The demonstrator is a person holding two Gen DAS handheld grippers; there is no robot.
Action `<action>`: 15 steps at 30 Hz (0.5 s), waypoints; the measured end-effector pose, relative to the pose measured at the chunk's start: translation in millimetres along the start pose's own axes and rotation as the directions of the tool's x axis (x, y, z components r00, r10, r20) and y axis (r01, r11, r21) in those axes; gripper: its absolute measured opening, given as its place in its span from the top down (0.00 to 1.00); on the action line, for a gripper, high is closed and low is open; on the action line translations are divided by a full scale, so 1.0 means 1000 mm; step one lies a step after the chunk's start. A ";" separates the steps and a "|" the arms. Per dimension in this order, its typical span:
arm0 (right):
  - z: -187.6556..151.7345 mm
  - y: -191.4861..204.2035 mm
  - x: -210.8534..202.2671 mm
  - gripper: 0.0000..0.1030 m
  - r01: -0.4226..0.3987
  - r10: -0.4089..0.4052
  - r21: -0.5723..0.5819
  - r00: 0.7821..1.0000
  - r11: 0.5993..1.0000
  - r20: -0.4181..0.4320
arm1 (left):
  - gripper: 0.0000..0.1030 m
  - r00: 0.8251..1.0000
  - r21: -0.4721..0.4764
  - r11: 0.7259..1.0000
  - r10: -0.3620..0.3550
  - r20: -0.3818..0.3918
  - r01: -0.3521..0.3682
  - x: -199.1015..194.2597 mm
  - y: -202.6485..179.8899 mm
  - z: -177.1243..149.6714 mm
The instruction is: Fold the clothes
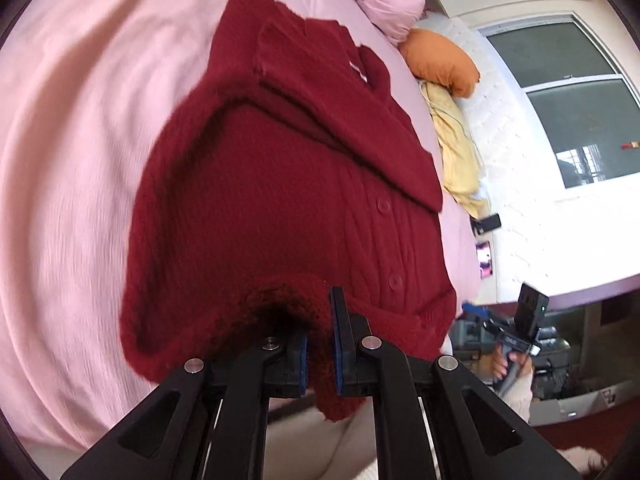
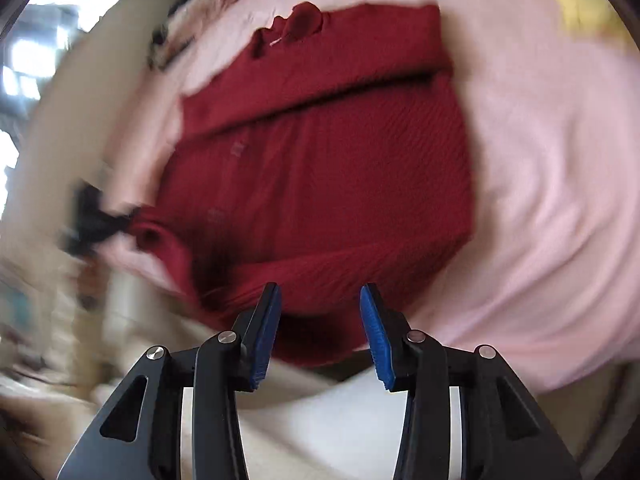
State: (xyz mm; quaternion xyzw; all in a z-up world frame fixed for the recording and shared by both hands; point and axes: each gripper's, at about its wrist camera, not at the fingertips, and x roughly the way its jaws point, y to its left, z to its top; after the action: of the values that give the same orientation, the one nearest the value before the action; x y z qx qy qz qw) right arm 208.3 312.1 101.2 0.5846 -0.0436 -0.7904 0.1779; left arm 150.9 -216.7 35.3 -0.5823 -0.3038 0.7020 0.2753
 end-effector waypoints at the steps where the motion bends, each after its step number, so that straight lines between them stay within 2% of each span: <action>1: -0.001 0.009 0.000 0.59 0.012 -0.012 -0.080 1.000 0.997 0.004 | 0.92 1.000 -0.004 1.000 0.008 -0.008 -0.008 -0.001 0.001 -0.009; 3: -0.004 0.028 0.003 0.59 0.021 -0.021 -0.241 1.000 0.970 0.003 | 0.92 0.999 -0.006 0.999 0.040 -0.021 -0.040 -0.004 0.004 -0.026; 5: -0.012 0.046 0.006 0.59 0.053 -0.059 -0.409 0.998 0.911 -0.001 | 0.92 0.998 -0.008 0.998 0.057 -0.026 -0.057 -0.005 0.006 -0.037; 7: -0.030 0.076 0.011 0.59 0.110 -0.122 -0.636 0.992 0.763 0.025 | 0.92 0.998 -0.017 0.998 0.053 -0.024 -0.053 -0.009 0.009 -0.046; 8: -0.044 0.093 0.015 0.59 0.143 -0.151 -0.754 0.987 0.641 0.060 | 0.92 0.999 -0.025 0.998 0.050 -0.020 -0.050 -0.009 0.010 -0.047; 10: -0.063 0.110 0.025 0.59 0.202 -0.200 -0.872 0.972 0.447 0.123 | 0.92 0.999 -0.036 0.998 0.044 -0.014 -0.045 -0.006 0.010 -0.047; 12: -0.067 0.122 0.040 0.59 0.180 -0.226 -0.928 0.968 0.328 0.108 | 0.92 0.999 -0.039 0.998 0.043 -0.012 -0.044 -0.001 0.008 -0.044; 15: -0.060 0.128 0.060 0.59 0.166 -0.252 -0.954 0.962 0.249 0.101 | 0.92 0.999 -0.037 0.998 0.045 -0.008 -0.046 -0.002 0.008 -0.047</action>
State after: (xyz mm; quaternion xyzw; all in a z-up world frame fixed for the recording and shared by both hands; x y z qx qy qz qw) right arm 279.1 181.4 62.8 0.3893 0.5224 -0.6524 0.3872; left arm 197.0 -217.9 24.2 -0.5967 -0.3026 0.7001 0.2494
